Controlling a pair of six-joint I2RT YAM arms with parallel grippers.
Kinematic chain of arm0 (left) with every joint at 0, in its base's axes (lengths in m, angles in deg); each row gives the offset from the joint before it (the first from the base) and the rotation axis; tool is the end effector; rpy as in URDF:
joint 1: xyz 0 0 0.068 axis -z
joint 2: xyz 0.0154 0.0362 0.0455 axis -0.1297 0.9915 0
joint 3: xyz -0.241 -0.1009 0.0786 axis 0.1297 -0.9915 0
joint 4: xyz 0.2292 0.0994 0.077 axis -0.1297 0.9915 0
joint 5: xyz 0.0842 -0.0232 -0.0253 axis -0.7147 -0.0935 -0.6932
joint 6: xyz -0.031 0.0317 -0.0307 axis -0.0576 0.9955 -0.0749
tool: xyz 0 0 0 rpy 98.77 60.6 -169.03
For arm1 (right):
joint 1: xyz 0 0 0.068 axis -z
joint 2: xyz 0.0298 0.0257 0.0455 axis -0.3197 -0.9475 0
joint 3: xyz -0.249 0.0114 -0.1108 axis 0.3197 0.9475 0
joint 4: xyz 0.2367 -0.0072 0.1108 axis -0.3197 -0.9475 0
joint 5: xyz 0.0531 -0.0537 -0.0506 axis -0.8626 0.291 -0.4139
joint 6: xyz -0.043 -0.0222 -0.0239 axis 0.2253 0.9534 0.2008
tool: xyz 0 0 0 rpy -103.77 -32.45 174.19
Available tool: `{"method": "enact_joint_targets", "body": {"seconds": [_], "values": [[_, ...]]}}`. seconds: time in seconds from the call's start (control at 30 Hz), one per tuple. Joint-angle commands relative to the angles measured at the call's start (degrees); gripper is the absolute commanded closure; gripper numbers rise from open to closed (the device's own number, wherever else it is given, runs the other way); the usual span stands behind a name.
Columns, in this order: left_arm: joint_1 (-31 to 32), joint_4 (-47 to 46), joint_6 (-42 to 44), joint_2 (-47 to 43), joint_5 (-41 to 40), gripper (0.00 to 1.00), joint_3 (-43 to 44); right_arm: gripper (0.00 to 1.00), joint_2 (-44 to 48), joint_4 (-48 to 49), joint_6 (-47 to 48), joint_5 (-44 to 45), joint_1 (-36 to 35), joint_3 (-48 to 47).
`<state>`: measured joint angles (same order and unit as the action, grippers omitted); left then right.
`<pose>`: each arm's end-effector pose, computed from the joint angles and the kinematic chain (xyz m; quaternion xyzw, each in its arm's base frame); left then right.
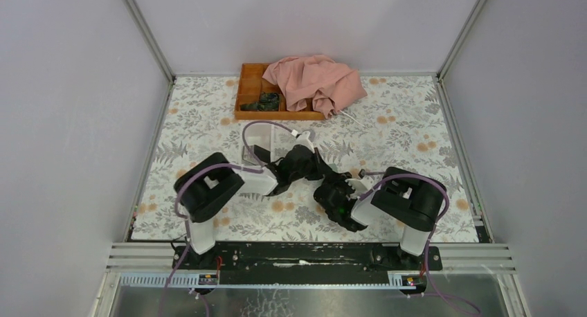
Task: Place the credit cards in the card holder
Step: Close the card holder at the center of the board.
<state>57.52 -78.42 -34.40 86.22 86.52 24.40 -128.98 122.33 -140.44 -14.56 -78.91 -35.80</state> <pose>0.2289 -0.2758 0.1408 0.0020 0.8638 -0.4012 0.3047 0.1541 0.2060 0.0834 0.3755 0.7036 0.2154 0.5635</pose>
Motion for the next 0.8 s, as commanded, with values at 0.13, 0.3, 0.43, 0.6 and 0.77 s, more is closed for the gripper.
{"method": "enact_joint_targets", "body": {"seconds": [0.13,0.3,0.43,0.6,0.77], "values": [[3.9,-0.7,-0.2,6.9,5.3,0.92,-0.5,0.86,-9.3,-28.5,5.2,-17.6,-0.1,5.5],[3.4,4.1,0.4,-6.8,-5.4,0.91,-4.3,0.85,-5.5,-30.2,7.0,-16.6,-0.1,5.5],[3.3,4.0,-0.2,-17.7,-14.1,0.91,-9.2,0.82,-0.1,-33.8,10.7,-15.4,-0.1,3.8],[3.4,2.5,-1.3,-23.0,-18.5,0.91,-14.6,0.78,6.4,-35.9,17.0,-14.4,-0.2,1.2],[3.4,2.8,-1.2,-24.3,-20.0,0.91,-17.0,0.77,11.7,-37.2,23.8,-12.5,-0.1,-2.8]]}}
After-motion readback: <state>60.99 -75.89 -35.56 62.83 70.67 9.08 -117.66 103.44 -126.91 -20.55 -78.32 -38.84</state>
